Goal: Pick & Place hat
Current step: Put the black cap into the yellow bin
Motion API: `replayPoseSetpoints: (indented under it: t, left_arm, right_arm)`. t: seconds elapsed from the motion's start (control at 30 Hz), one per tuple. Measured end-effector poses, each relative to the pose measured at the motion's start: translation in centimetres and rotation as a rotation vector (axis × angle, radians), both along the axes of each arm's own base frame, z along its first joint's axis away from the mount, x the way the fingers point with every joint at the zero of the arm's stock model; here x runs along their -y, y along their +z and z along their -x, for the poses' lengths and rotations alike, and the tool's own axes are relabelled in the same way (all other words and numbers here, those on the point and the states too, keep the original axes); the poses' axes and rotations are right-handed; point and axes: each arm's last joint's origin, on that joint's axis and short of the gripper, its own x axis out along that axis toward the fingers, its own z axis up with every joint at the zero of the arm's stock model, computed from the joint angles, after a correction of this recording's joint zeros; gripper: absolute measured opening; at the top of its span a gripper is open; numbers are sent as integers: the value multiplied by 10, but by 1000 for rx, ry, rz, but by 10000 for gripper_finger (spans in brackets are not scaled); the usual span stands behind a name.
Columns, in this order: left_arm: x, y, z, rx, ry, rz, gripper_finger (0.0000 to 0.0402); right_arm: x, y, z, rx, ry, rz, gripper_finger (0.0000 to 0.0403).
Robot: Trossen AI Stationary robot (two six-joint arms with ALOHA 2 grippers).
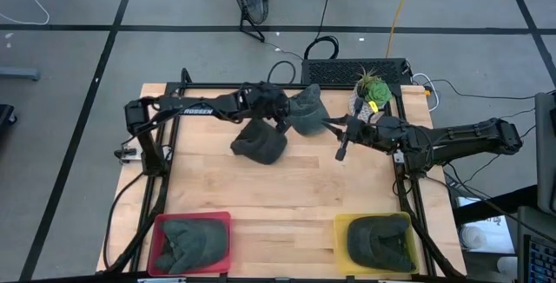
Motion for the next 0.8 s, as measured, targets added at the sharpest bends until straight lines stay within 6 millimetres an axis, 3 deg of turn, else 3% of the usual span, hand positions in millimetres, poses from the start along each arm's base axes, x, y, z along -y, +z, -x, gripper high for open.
replayPoseSetpoints:
  t: [0.3, 0.53, 0.8]
  left_arm:
    - [9, -6, 10, -133, 8, 76, 149]
    - [27, -21, 43, -486, 126, 295, 149]
    - [35, -24, 43, -502, 94, 388, 150]
  right_arm:
    - [0, -7, 1, -68, -1, -22, 22]
    - [0, -11, 1, -100, -5, -37, 22]
    - [0, -11, 1, -97, -5, -37, 22]
